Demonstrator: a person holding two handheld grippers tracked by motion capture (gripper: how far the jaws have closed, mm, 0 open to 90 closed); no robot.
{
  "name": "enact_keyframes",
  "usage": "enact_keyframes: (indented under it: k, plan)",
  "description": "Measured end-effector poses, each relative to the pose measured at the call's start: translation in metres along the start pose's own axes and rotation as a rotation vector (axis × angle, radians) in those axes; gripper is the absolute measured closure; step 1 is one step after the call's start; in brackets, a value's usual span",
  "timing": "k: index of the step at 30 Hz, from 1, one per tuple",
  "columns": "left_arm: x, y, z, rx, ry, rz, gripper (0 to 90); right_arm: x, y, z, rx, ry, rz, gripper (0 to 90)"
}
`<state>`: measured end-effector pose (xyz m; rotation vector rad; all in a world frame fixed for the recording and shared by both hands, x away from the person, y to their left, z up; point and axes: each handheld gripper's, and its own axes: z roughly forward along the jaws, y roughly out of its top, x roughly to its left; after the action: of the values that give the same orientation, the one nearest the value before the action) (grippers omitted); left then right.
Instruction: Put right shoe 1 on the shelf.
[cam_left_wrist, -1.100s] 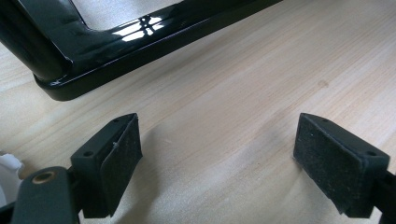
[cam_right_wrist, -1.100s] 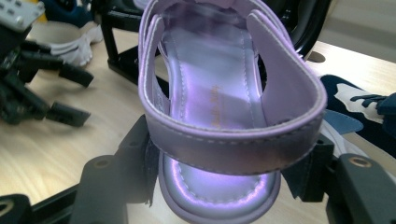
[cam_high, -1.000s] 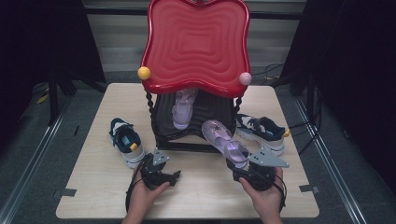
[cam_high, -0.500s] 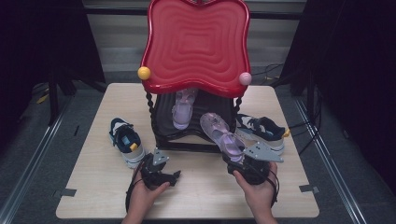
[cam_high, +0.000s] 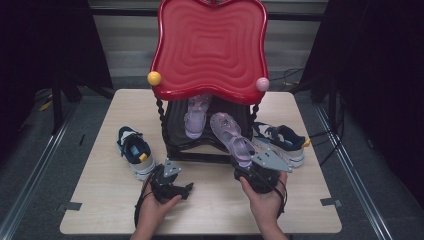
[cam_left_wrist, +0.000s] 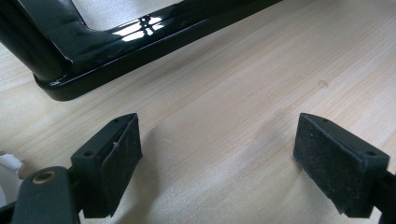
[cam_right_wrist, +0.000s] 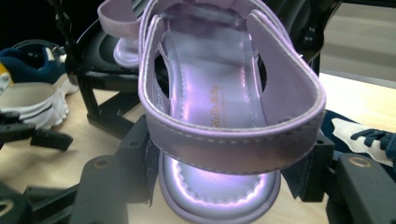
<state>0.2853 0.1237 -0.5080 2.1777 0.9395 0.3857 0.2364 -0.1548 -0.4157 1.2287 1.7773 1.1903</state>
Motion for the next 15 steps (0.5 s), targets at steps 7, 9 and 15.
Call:
enact_keyframes:
  k: [7, 9, 15]
  plan:
    - [0.000, 0.000, 0.000, 0.000, 0.000, 0.001, 14.8, 0.009, 0.011, 0.008, -0.028, -0.030, 0.021, 37.2]
    - [0.000, 0.000, 0.000, 0.000, 0.000, 0.001, 14.8, 0.010, 0.013, 0.012, -0.030, -0.043, 0.042, 37.2]
    - [0.000, 0.000, 0.000, 0.000, -0.001, 0.000, 14.8, 0.014, 0.018, 0.021, -0.046, -0.086, 0.079, 37.2]
